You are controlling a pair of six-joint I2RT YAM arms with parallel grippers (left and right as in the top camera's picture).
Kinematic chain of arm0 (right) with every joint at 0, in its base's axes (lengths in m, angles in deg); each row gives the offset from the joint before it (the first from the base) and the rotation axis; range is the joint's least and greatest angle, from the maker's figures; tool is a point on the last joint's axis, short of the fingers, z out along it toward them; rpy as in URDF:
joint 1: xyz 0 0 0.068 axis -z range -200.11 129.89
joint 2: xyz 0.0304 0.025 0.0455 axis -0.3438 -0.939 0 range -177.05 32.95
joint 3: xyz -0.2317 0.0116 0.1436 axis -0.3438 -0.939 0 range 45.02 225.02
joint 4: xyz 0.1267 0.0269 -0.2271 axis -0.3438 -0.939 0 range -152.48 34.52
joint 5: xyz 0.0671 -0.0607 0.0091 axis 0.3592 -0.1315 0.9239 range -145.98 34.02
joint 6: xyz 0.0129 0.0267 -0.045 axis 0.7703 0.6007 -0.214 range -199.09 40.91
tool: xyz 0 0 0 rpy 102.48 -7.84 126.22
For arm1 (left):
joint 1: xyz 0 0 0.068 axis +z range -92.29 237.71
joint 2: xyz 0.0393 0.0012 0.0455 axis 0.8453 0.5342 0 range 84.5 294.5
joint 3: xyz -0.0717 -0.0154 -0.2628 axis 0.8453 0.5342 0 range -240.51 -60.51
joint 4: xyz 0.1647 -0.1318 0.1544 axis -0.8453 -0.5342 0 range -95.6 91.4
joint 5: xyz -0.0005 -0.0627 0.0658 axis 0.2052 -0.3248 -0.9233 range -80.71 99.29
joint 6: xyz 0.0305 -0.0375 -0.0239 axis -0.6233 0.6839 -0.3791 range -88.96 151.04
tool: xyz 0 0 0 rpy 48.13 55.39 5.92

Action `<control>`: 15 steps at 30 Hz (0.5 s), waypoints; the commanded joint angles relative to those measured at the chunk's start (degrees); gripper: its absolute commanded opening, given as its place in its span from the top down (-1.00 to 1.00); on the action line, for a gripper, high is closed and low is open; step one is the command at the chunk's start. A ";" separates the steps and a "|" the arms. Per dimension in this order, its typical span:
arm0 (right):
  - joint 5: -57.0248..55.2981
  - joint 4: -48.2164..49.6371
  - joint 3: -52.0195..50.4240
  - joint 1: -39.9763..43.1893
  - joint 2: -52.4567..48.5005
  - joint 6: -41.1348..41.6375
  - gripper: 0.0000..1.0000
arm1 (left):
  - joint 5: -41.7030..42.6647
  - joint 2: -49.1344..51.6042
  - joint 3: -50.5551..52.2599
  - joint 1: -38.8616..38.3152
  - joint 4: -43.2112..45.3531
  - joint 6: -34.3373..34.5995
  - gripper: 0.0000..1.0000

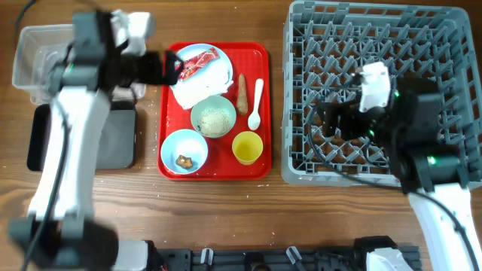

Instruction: Sort waste into correct bins and load items into the dishwasher rack

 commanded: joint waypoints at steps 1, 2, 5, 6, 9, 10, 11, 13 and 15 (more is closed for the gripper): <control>6.27 -0.70 1.55 0.09 -4.59 -0.48 -1.00 | -0.57 10.43 -8.72 -3.78 0.22 -7.93 -1.00; 6.97 -0.94 1.55 0.07 -5.81 0.83 -0.99 | -0.52 12.50 -8.70 -4.70 2.62 -9.01 -1.00; 6.97 -1.42 1.53 0.07 -8.52 3.78 -0.99 | -0.52 16.59 -8.70 -6.40 6.49 -9.01 -1.00; 6.97 -1.57 1.53 0.07 -9.51 3.78 -0.99 | -0.55 18.08 -8.70 -6.95 7.87 -9.03 -1.00; 6.95 -2.12 1.51 0.07 -11.54 3.74 -1.00 | -0.79 22.16 -8.70 -7.48 10.75 -10.25 -0.99; 6.93 -2.27 1.51 0.07 -11.93 3.76 -0.99 | -0.87 23.34 -8.70 -7.48 11.04 -11.96 -0.99; 6.91 -2.43 1.51 0.07 -12.37 3.76 -0.99 | -1.60 25.05 -8.70 -7.48 11.28 -14.71 -0.99; 6.91 -2.47 1.51 0.07 -12.74 3.74 -0.99 | -5.40 28.20 -8.70 -7.48 11.85 -17.64 -1.00; 6.88 -2.43 1.51 0.09 -12.83 3.72 -0.99 | -7.43 30.67 -8.70 -7.48 12.48 -18.08 -1.00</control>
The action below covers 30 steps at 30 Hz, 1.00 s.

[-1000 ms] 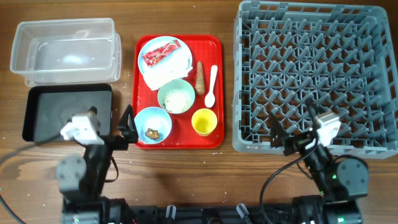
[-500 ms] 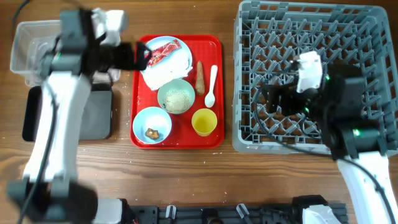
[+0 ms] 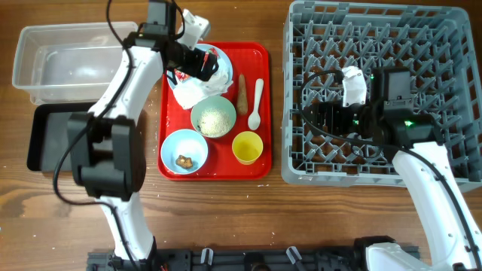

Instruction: Sort waste into correct bins and load items into the dishwasher rack

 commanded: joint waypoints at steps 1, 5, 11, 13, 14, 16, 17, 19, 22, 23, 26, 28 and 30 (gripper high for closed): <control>1.11 -0.04 1.40 0.09 -0.52 0.59 -0.99 | -4.35 4.85 -1.22 0.04 0.90 -4.26 -1.00; -0.02 -0.02 1.40 0.09 -0.63 0.66 -0.99 | -4.42 7.19 -1.20 0.04 1.68 -5.90 -0.99; -1.01 0.17 1.40 0.09 -0.63 0.61 -0.99 | -8.11 10.64 -1.14 -0.22 4.87 -7.21 -1.00; -1.86 0.17 1.40 0.09 -0.63 0.61 -0.99 | -9.44 11.96 -1.11 -0.33 6.32 -7.21 -1.00; -1.99 0.22 1.40 0.09 -0.63 0.61 -1.00 | -10.14 12.63 -1.11 -0.33 7.06 -7.21 -0.99; -1.99 0.50 1.40 0.09 -0.63 0.63 -1.00 | -10.29 13.35 -1.11 -0.33 7.76 -7.21 -1.00; -1.99 0.70 1.40 0.09 -0.63 0.63 -0.99 | -10.38 13.57 -1.11 -0.33 7.76 -7.19 -1.00; -1.97 1.46 1.40 0.09 -0.63 0.70 -0.99 | -10.38 13.86 -1.11 -0.33 7.50 -7.19 -0.86; -1.97 1.84 1.40 0.09 -0.63 0.70 -0.99 | -10.34 13.86 -1.11 -0.33 6.99 -6.93 0.21; -1.97 1.81 1.40 0.07 -0.63 0.70 -0.99 | -10.34 13.86 -1.11 -0.33 6.78 -6.93 0.54; -1.97 1.84 1.40 0.09 -0.63 0.68 -0.99 | -10.36 13.79 -1.11 -0.33 6.23 -4.85 0.92; -1.99 1.84 1.40 0.09 -0.63 0.68 -0.99 | -10.36 13.57 -1.14 -0.33 6.25 -2.64 0.92; -1.99 1.84 1.40 0.07 -0.63 0.68 -1.00 | -10.38 12.50 -1.14 -0.31 6.43 0.83 0.92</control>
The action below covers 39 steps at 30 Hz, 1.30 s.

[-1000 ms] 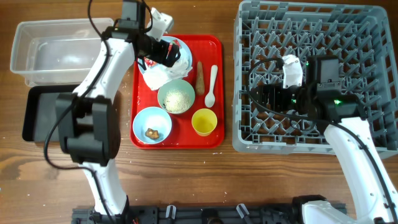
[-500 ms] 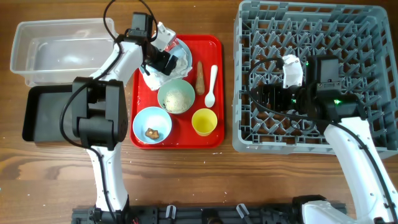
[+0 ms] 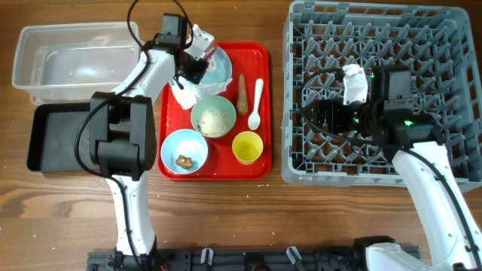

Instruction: Sort waste into correct bins and load items into the dishwasher rack

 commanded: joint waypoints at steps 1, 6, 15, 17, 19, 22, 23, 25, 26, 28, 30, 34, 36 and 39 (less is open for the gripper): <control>-0.83 0.31 1.40 0.09 -0.63 0.52 -0.99 | -2.23 1.03 0.20 0.13 -0.66 6.40 0.92; -0.81 0.31 1.40 0.09 -0.63 0.50 -0.99 | -2.23 -6.80 -0.22 0.24 -0.70 13.81 0.92; -0.83 0.79 1.40 0.09 -0.63 0.46 -0.99 | -2.29 -23.12 -0.22 6.93 -9.40 18.86 0.92; -0.83 1.25 1.40 0.09 -0.63 0.46 -0.99 | -2.86 -23.80 -0.22 10.32 -10.27 18.99 0.92; -0.83 1.77 1.40 0.09 -0.63 0.48 -0.99 | -4.76 -23.10 -0.22 14.78 -10.71 20.70 0.92; -0.83 2.08 1.40 0.07 -0.63 0.50 -0.99 | -4.79 -20.48 -0.22 20.50 -9.81 21.03 0.92; -0.81 2.10 1.40 0.09 -0.63 0.48 -0.99 | -4.81 -19.54 -0.22 21.75 -8.98 21.00 0.92; -0.81 2.10 1.40 0.09 -0.63 0.50 -0.99 | -4.76 -17.33 -0.22 24.11 -7.17 21.00 0.82; -0.81 2.10 1.40 0.09 -0.63 0.52 -0.99 | -4.50 -16.35 -0.22 24.81 -6.67 21.00 0.58; -0.83 2.27 1.40 0.07 -0.63 0.63 -0.99 | -1.68 -14.78 -0.22 25.70 -6.80 21.00 -0.70; -0.85 2.64 1.40 0.09 -0.63 0.63 -0.99 | 0.17 -14.40 -0.22 25.75 -7.10 20.98 -1.00; -0.83 2.91 1.40 0.09 -0.63 0.63 -0.99 | 0.20 -15.87 -0.24 25.40 -5.86 20.98 -1.00; -0.83 2.89 1.40 0.09 -0.63 0.63 -1.00 | 0.17 -17.64 -0.28 25.24 -5.77 20.98 -1.00; -0.83 2.89 1.40 0.09 -0.63 0.66 -0.99 | 2.29 -21.88 -0.28 24.68 -6.78 20.98 -1.00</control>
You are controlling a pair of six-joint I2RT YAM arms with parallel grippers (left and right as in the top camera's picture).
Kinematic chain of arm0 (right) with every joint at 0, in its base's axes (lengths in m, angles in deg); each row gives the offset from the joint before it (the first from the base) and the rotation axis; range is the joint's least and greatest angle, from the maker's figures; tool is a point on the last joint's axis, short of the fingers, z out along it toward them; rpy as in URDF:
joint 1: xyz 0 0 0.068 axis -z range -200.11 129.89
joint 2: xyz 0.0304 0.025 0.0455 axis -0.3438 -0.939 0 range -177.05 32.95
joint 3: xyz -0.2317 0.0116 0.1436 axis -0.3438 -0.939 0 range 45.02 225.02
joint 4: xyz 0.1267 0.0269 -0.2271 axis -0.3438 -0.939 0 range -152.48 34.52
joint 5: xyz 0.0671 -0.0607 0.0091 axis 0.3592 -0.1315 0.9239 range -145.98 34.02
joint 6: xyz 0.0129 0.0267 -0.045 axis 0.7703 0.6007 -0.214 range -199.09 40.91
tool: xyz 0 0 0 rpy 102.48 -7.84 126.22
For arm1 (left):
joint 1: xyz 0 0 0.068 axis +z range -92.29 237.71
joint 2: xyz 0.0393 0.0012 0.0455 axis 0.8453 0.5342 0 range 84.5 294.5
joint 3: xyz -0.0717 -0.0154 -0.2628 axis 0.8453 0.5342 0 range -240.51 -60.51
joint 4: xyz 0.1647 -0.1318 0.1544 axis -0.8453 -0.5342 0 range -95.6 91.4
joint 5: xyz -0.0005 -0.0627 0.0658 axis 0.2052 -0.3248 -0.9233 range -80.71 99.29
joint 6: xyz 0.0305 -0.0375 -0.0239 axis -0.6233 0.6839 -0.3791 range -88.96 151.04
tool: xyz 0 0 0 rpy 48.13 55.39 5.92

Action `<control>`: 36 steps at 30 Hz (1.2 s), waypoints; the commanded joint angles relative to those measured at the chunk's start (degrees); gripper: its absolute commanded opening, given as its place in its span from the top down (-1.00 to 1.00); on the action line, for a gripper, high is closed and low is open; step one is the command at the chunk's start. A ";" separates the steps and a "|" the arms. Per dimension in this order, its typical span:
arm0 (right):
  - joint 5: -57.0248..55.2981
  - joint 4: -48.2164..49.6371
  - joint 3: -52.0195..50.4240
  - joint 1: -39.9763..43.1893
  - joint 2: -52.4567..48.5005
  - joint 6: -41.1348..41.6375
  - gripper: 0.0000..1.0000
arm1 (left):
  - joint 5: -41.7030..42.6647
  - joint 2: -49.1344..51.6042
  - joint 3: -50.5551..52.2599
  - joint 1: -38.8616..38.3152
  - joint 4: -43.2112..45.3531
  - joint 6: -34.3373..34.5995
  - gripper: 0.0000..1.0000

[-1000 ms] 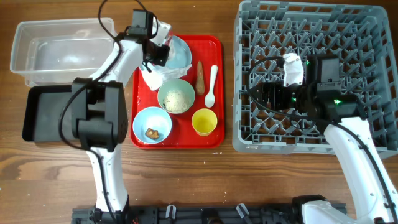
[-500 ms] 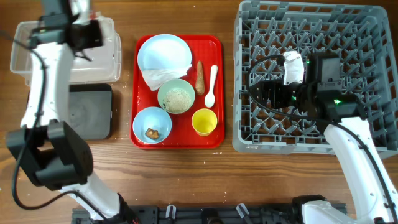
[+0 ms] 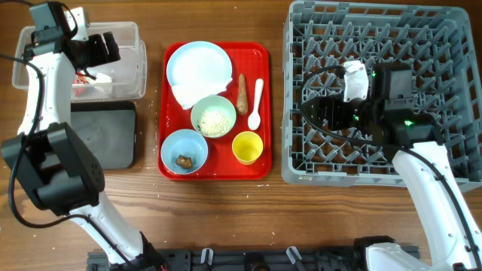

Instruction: Sort waste into correct bins and load items into the dishwasher rack

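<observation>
My left gripper (image 3: 105, 51) hangs over the clear plastic bin (image 3: 129, 45) at the far left; its jaws look open and empty. A red wrapper (image 3: 78, 81) lies inside that bin under the arm, beside a white scrap (image 3: 102, 76). On the red tray (image 3: 265, 75) are a bare white plate (image 3: 199, 64) with a crumpled napkin (image 3: 183, 95) at its edge, a green bowl of rice (image 3: 213, 118), a blue bowl with scraps (image 3: 184, 150), a yellow cup (image 3: 247, 147), a white spoon (image 3: 256, 102) and a brown food stick (image 3: 242, 92). My right gripper (image 3: 315, 114) hovers over the grey dishwasher rack (image 3: 376, 30), empty.
A black bin (image 3: 105, 139) sits in front of the clear one, left of the tray. The rack fills the right side of the wooden table. The right arm's cables loop over the rack's left half.
My left gripper has gone from the white plate on the tray to over the clear bin. The red wrapper now lies in that bin and the plate is bare. The right arm is unmoved.
The red wrapper lay on the white plate with my left gripper at the tray's left edge. Then the gripper was down on the wrapper, and stayed at the plate. Now the wrapper is in the clear bin. The right arm shifted slightly early on, then held still over the rack.
</observation>
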 commanded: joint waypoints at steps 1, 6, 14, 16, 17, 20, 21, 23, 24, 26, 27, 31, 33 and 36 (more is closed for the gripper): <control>-0.61 0.31 1.40 0.09 -0.63 0.66 -0.99 | 5.35 -8.37 -0.39 -1.33 -1.92 0.17 -1.00; -0.61 0.31 1.40 0.09 -0.63 0.66 -0.99 | 12.52 -12.98 -0.39 -7.43 -10.21 0.15 -1.00; -0.63 0.09 1.40 0.07 -0.63 0.63 -0.99 | 1.18 -6.19 -0.35 -21.29 -16.81 9.38 -1.00; -0.61 0.04 1.31 0.09 -0.63 0.61 -1.00 | -2.12 -4.26 -0.33 -22.53 -16.98 17.20 -1.00; -0.63 0.09 1.14 0.07 -0.63 0.59 -0.99 | -2.12 -3.63 -0.33 -22.73 -16.94 20.02 -1.00; -0.63 0.11 0.48 0.09 -0.63 0.46 -0.99 | -2.32 -1.07 -0.31 -23.23 -16.74 24.90 -1.00; -0.63 0.11 0.35 0.09 -0.63 0.46 -0.99 | -2.38 -0.35 -0.31 -23.37 -16.72 25.24 -1.00; -0.63 0.11 0.35 0.09 -0.63 0.46 -0.99 | -2.60 1.79 -0.28 -23.47 -16.63 25.22 -1.00; -0.63 0.09 0.35 0.09 -0.63 0.46 -0.99 | -2.60 2.84 -0.26 -23.47 -16.39 25.22 -1.00; -0.63 0.04 0.33 0.09 -0.63 0.46 -0.99 | -2.58 4.98 -0.26 -23.47 -16.06 25.20 -1.00; -0.63 0.04 0.33 0.09 -0.63 0.46 -0.99 | -2.56 5.79 -0.26 -23.47 -16.11 25.20 -1.00; -0.63 0.07 0.33 0.09 -0.63 0.46 -0.99 | -2.56 8.31 -0.02 -23.47 -16.76 25.18 -0.99; -0.63 0.07 0.33 0.07 -0.63 0.46 -1.00 | -2.56 8.52 0.31 -23.47 -16.79 25.18 -0.92; -0.61 0.07 0.33 0.07 -0.63 0.48 -0.99 | -2.56 8.72 0.39 -23.47 -16.79 24.94 -0.82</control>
